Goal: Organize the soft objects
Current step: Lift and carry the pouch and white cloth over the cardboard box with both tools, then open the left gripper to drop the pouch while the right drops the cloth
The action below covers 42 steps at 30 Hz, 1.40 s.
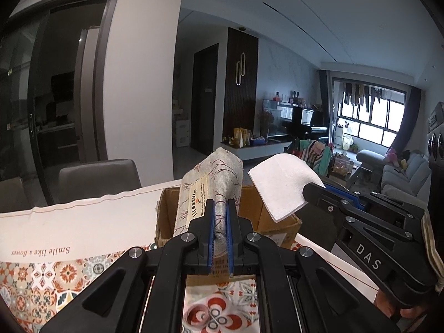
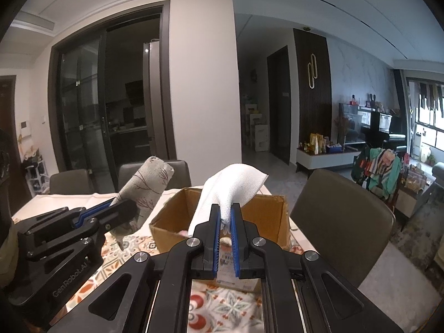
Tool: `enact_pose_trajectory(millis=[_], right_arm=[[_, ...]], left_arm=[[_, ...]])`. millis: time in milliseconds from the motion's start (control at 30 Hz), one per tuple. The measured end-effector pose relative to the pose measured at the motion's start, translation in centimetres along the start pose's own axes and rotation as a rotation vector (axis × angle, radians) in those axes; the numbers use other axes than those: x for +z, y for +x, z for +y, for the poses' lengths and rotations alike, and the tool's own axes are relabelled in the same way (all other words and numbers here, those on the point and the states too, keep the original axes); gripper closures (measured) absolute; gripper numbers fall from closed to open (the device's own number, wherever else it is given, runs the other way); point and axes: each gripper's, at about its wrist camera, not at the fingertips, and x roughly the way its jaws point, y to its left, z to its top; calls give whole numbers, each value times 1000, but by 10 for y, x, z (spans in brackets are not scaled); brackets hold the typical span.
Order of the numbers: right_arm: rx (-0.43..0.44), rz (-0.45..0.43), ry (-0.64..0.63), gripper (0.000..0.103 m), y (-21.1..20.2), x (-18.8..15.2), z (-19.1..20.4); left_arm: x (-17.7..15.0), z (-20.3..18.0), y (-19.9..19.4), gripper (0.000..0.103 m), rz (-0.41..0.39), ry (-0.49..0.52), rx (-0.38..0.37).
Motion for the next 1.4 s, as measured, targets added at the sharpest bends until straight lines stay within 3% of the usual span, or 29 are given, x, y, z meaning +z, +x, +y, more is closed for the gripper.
enact_pose_trajectory(millis=[467,1067,1400], right_arm=[[-23,33,3,94,47,7,-13],[-56,174,20,94,107,-5,-18],[-51,220,30,93,119,-12,-23]], left_arm=[[6,5,56,94,32,34,4],[-2,10,119,93,150,65,-27],[-9,9,136,86,201,72,-32]])
